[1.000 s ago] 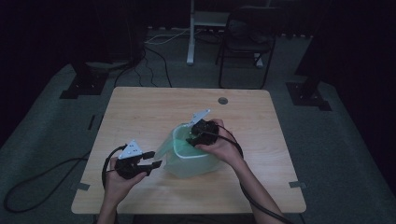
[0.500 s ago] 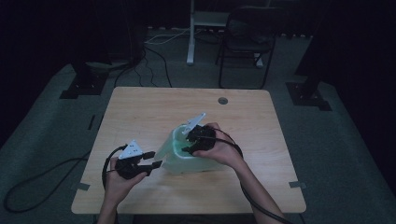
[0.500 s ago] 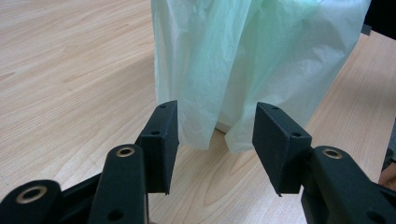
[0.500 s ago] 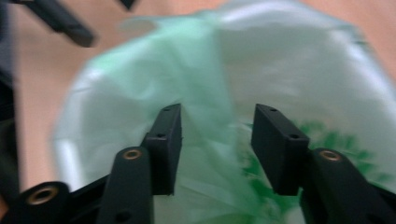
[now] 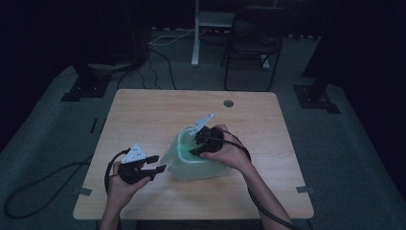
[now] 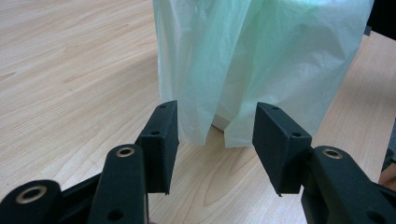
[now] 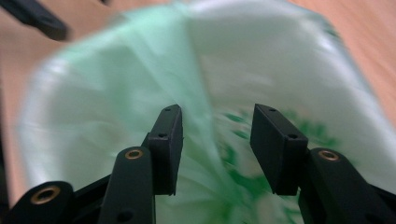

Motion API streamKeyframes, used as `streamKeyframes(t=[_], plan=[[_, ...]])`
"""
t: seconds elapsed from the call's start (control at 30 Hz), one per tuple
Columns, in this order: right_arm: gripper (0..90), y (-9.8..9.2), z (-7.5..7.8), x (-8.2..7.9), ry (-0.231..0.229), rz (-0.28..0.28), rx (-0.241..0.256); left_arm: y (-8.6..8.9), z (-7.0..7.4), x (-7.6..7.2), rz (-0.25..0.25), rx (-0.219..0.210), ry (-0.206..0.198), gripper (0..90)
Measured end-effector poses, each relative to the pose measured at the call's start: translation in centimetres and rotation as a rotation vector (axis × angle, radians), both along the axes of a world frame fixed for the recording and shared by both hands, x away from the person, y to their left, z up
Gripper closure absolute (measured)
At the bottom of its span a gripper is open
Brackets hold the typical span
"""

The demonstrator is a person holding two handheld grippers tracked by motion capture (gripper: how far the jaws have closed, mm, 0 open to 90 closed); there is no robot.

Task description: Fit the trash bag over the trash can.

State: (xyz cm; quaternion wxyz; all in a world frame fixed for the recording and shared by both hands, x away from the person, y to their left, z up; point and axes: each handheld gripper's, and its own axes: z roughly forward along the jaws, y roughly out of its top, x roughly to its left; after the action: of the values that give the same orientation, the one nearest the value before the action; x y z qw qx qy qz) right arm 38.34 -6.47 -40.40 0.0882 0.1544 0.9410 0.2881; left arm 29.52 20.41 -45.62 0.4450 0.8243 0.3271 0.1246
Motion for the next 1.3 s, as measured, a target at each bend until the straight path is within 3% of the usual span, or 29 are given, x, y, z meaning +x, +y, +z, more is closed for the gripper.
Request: streamKeyframes(t=[0.27, 0.6, 0.73, 0.9, 1.17, 1.3], plan=[[54.9, -0.7, 0.4, 0.6, -0.109, -0.106, -0.116, 0.0, 0.0, 0.0, -0.002, 0.000, 0.001, 51.6], [56.0, -1.2, 0.3, 1.0, -0.180, -0.169, -0.185, 0.0, 0.0, 0.0, 0.001, -0.003, -0.001, 51.6], [55.8, -1.3, 0.3, 1.1, -0.177, -0.182, -0.176, 0.0, 0.0, 0.0, 0.000, -0.004, 0.000, 51.6], [54.6, -0.8, 0.4, 0.6, -0.153, -0.144, -0.141, -0.2, -0.1, 0.0, -0.003, -0.001, 0.003, 51.6], [55.2, 0.8, 0.4, 0.6, -0.180, -0.153, -0.104, 0.0, -0.1, 0.0, 0.002, -0.004, 0.000, 51.5], [54.4, 1.2, 0.3, 0.4, -0.143, -0.120, -0.087, 0.1, -0.1, 0.0, 0.002, -0.005, 0.000, 51.5]])
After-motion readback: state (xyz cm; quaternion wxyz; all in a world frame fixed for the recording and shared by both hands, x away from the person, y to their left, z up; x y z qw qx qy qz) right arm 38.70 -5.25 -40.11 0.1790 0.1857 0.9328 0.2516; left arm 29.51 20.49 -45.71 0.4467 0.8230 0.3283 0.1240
